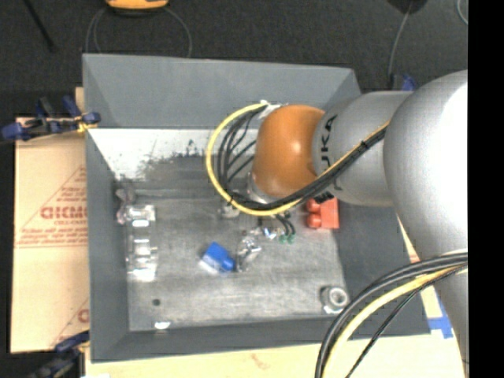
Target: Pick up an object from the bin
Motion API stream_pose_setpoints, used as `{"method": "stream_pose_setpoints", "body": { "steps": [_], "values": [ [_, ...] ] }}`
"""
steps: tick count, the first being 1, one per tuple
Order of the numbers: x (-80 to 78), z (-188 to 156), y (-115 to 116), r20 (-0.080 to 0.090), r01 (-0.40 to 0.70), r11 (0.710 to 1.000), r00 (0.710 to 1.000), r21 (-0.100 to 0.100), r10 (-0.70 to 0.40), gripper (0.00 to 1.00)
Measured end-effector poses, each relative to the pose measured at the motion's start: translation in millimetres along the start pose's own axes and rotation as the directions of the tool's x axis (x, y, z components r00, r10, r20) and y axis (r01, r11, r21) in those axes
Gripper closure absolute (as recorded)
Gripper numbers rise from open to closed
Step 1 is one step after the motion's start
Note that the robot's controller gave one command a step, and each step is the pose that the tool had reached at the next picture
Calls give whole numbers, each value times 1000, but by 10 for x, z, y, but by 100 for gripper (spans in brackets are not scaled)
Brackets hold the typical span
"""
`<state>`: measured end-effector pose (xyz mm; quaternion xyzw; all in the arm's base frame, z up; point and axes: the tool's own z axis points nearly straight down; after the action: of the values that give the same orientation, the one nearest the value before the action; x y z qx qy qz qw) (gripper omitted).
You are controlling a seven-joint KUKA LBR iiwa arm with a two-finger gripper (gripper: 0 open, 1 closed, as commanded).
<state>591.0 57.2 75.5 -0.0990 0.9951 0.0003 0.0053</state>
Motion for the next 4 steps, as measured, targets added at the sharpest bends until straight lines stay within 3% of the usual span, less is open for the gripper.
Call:
{"method": "stream_pose_setpoints", "body": {
  "steps": [1, 2, 3, 4],
  "values": [
    [641, 5, 616, 7, 145, 989, 989, 2, -145, 0],
    [413, 0, 379, -3, 117, 993, 993, -2, -117, 0],
    [384, -37, 381, 8, 119, 993, 993, 0, -119, 100],
    [337, -1944, 377, 3, 265, 964, 964, 1, -265, 100]
  ]
}}
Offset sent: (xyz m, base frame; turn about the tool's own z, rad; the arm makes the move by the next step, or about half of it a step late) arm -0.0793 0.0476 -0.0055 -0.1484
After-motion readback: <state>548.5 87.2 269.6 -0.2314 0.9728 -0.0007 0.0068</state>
